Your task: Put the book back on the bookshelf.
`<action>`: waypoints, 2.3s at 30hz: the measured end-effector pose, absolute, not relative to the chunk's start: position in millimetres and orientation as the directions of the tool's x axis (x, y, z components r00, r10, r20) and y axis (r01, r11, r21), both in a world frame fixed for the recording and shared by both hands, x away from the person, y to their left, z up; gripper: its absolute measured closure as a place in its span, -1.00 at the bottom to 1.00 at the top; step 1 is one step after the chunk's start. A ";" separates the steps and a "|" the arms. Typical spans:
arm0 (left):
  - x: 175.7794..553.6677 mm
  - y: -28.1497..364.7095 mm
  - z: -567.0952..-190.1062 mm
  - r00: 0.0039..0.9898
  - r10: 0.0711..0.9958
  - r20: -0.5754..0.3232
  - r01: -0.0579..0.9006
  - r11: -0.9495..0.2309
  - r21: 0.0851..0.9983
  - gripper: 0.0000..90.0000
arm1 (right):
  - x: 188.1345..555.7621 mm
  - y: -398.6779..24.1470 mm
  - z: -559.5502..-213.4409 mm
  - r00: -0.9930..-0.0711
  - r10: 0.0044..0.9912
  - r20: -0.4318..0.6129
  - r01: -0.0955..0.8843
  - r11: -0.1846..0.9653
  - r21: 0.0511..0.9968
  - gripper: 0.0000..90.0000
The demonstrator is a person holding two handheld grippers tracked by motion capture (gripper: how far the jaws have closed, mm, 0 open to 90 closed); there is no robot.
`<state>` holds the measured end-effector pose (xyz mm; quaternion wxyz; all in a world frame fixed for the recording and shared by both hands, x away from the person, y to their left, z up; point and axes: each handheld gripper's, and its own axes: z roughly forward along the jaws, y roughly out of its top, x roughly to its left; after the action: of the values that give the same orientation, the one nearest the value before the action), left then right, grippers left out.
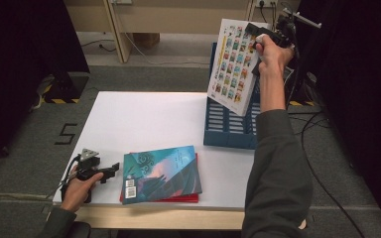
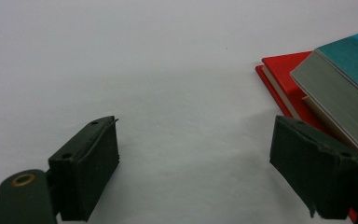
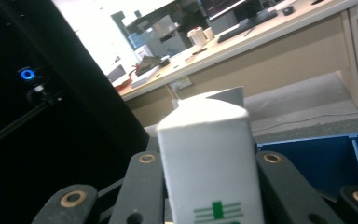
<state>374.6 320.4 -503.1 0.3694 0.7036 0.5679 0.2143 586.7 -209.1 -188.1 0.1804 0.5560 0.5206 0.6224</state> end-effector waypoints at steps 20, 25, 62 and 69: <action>374.5 319.6 -503.9 0.266 0.957 -0.117 0.632 -0.081 0.771 -0.67 | 594.3 -179.5 -226.2 -0.330 0.798 0.504 0.336 -0.400 0.853 0.61; 374.1 319.4 -503.7 0.273 0.955 -0.111 0.631 -0.091 0.771 -0.67 | 590.6 -168.2 -245.0 -0.338 0.786 0.518 0.342 -0.410 0.845 0.60; 374.5 318.3 -503.7 0.274 0.957 -0.101 0.637 -0.102 0.764 -0.67 | 549.0 -200.6 -300.7 -0.397 0.763 0.511 0.517 -0.275 0.811 0.19; 374.6 318.1 -503.8 0.274 0.956 -0.100 0.638 -0.103 0.763 -0.68 | 549.9 -190.4 -320.2 -0.391 0.772 0.502 0.556 -0.236 0.797 0.18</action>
<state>374.6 318.1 -503.8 0.3650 0.7099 0.5614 0.2183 549.9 -190.4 -320.2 0.0948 0.5436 0.6107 0.5680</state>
